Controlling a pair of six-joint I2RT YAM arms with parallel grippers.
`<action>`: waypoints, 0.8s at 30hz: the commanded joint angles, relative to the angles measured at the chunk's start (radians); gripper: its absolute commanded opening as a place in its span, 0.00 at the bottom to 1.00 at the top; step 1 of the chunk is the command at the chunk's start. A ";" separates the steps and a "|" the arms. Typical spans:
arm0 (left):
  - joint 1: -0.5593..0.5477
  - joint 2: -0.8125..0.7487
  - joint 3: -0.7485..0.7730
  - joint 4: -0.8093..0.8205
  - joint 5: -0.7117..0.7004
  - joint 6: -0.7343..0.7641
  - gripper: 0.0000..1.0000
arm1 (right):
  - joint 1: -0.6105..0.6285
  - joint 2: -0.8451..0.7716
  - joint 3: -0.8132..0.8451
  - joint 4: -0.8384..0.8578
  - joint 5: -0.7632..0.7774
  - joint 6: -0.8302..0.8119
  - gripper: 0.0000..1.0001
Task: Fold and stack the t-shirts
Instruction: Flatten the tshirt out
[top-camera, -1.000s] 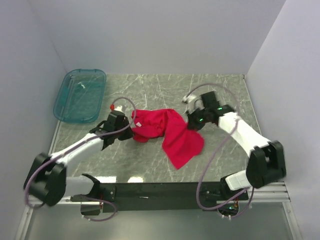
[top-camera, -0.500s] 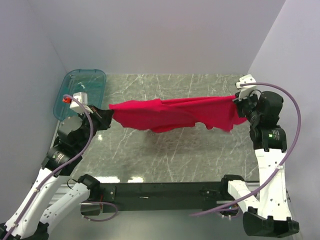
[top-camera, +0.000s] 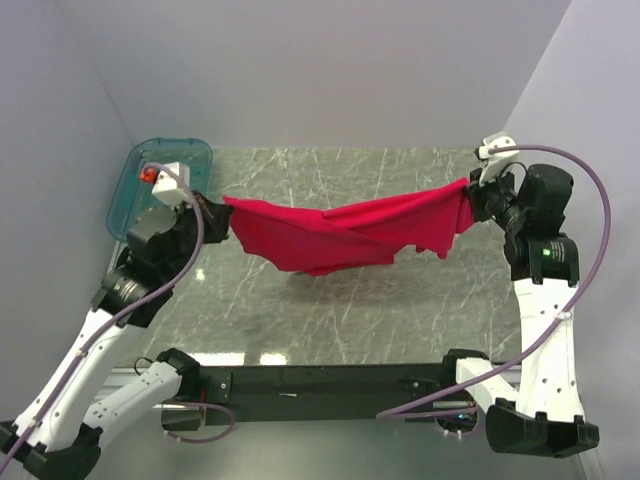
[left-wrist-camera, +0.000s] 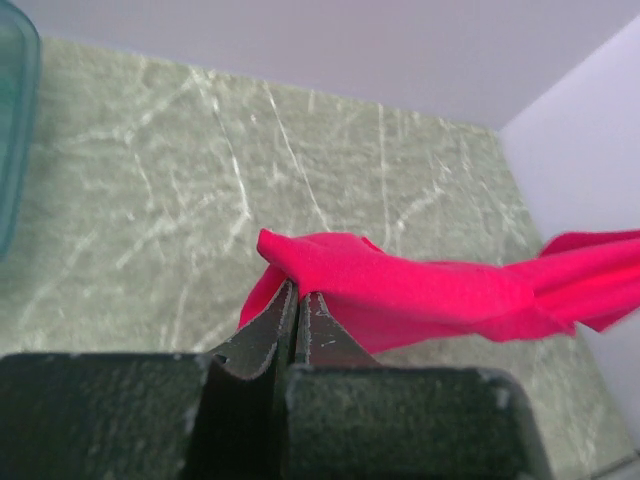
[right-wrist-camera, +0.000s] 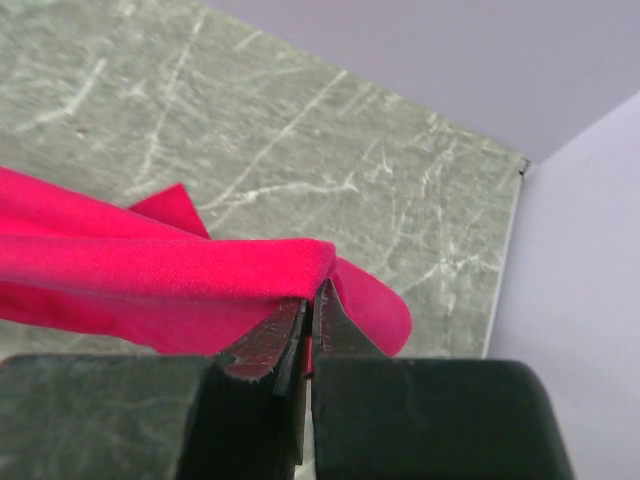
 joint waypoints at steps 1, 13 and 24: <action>0.001 0.076 0.075 0.152 -0.076 0.073 0.01 | -0.010 0.044 0.112 0.076 -0.058 0.067 0.00; 0.012 0.334 0.649 0.187 -0.014 0.159 0.01 | -0.010 0.159 0.527 0.054 -0.054 0.157 0.00; 0.012 -0.048 0.050 0.126 0.018 0.088 0.01 | -0.013 -0.086 0.107 -0.039 0.002 -0.035 0.00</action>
